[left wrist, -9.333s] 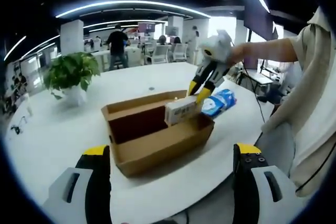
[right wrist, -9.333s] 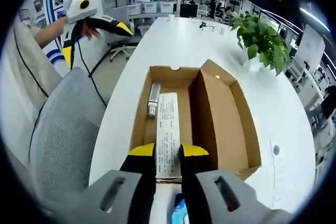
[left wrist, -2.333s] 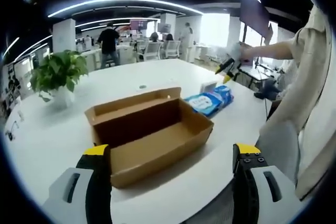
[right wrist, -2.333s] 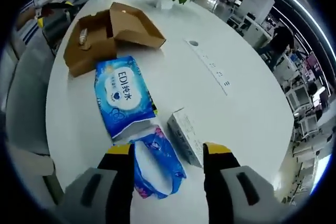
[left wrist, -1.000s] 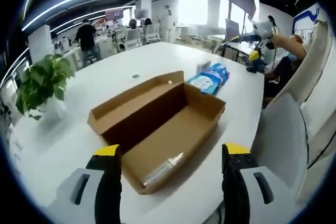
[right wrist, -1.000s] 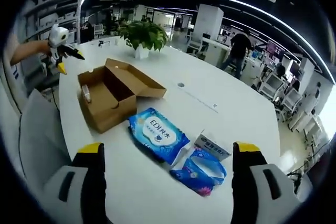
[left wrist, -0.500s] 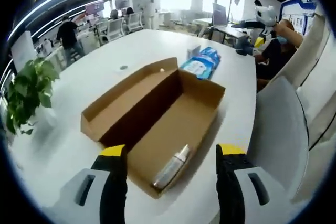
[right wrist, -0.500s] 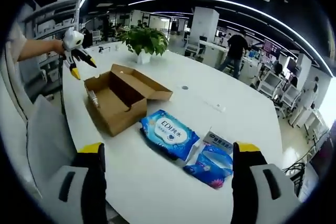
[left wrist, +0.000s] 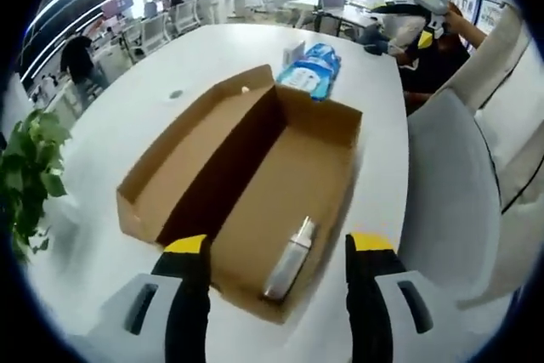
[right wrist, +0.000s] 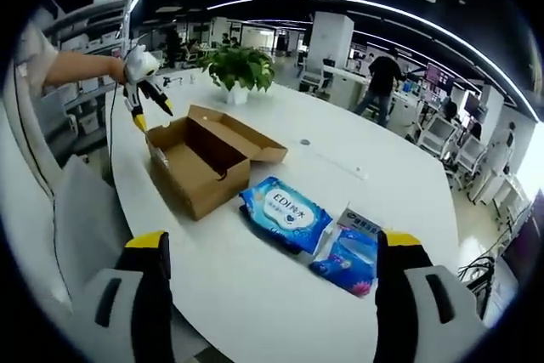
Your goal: Operate the shoe box by opening the lid, removing the specified soft item, and placing it in the target area until the item is outside and the box remains undamaged.
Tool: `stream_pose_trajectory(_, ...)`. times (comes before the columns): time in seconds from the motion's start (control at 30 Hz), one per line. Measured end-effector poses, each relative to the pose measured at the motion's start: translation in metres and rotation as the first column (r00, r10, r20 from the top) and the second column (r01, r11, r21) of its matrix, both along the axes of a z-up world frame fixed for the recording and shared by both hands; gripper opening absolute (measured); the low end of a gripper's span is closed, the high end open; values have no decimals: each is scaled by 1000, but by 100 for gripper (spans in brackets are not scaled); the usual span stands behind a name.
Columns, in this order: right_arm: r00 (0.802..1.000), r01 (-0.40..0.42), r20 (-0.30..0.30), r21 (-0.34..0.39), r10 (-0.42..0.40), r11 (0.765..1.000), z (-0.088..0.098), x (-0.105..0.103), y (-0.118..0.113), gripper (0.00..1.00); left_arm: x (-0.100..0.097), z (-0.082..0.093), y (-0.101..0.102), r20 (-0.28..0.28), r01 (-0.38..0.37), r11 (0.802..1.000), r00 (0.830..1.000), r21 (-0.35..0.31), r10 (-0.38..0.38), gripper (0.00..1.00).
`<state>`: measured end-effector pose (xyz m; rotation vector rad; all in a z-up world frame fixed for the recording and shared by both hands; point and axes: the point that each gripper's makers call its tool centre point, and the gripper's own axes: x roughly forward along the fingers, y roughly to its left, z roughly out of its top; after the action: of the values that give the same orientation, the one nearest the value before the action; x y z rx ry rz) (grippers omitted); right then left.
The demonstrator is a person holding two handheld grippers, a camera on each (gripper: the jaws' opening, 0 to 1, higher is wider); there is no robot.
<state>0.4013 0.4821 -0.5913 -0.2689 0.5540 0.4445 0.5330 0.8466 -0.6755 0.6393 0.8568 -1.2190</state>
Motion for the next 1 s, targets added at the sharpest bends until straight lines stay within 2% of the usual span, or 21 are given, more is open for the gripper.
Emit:
stream_pose_trajectory(0.23,1000,17,-4,17,-17,1000,-1,-9,8,96,6,-11,0,-16,74,994,997,86,-73,62)
stream_pose_trajectory(0.47,1000,18,-14,25,-18,1000,-4,-13,17,96,10,-20,-4,-54,130,982,991,136,-123,59)
stream_pose_trajectory(0.73,999,32,-19,32,-31,999,-5,-13,17,96,7,-41,1,-112,235,942,970,238,-214,59)
stream_pose_trajectory(1.0,998,40,-41,36,-38,999,-12,-14,15,96,6,-50,0,-146,293,914,954,283,-260,59)
